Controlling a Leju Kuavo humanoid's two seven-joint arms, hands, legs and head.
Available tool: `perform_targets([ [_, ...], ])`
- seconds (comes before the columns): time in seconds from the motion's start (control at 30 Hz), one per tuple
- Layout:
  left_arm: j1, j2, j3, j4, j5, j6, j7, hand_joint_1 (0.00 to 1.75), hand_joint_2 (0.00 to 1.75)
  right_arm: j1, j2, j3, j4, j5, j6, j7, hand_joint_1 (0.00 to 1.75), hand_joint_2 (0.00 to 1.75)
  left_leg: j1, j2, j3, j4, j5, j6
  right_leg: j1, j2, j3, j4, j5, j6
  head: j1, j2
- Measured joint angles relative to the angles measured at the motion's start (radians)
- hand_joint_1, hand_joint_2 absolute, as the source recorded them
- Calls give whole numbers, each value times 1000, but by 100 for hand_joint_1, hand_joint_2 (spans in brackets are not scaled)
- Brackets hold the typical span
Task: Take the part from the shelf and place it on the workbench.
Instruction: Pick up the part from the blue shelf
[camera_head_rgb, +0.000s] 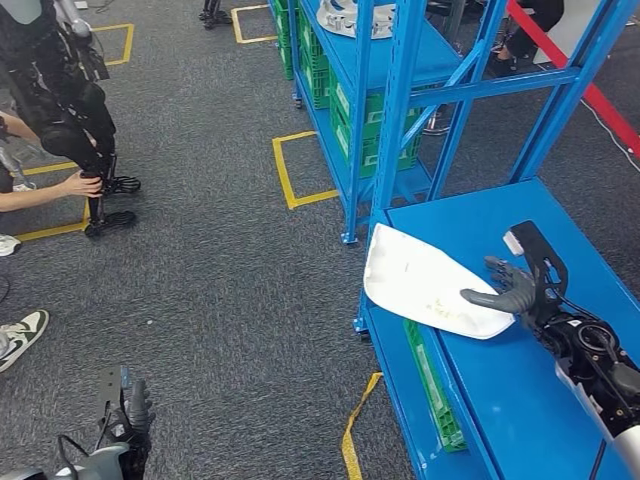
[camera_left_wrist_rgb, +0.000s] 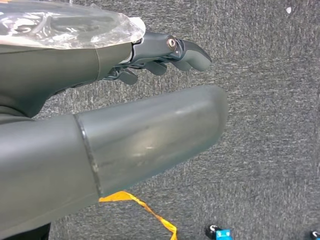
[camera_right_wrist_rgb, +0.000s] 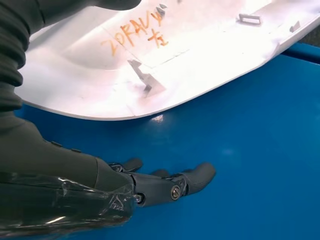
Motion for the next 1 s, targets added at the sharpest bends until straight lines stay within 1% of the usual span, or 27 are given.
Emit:
perform_targets([
  [0.53,0,0,0,0,4,0,0,0,0,-7,13,6,4,2,15,26,0,175,0,0,1,0,0,0,0,0,1,0,0,0,0,0],
  [1.0,0,1,0,0,10,8,-1,0,0,-17,13,36,4,-48,18,88,0,175,0,0,6,0,-2,-1,0,1,5,-1,-1,1,0,0],
])
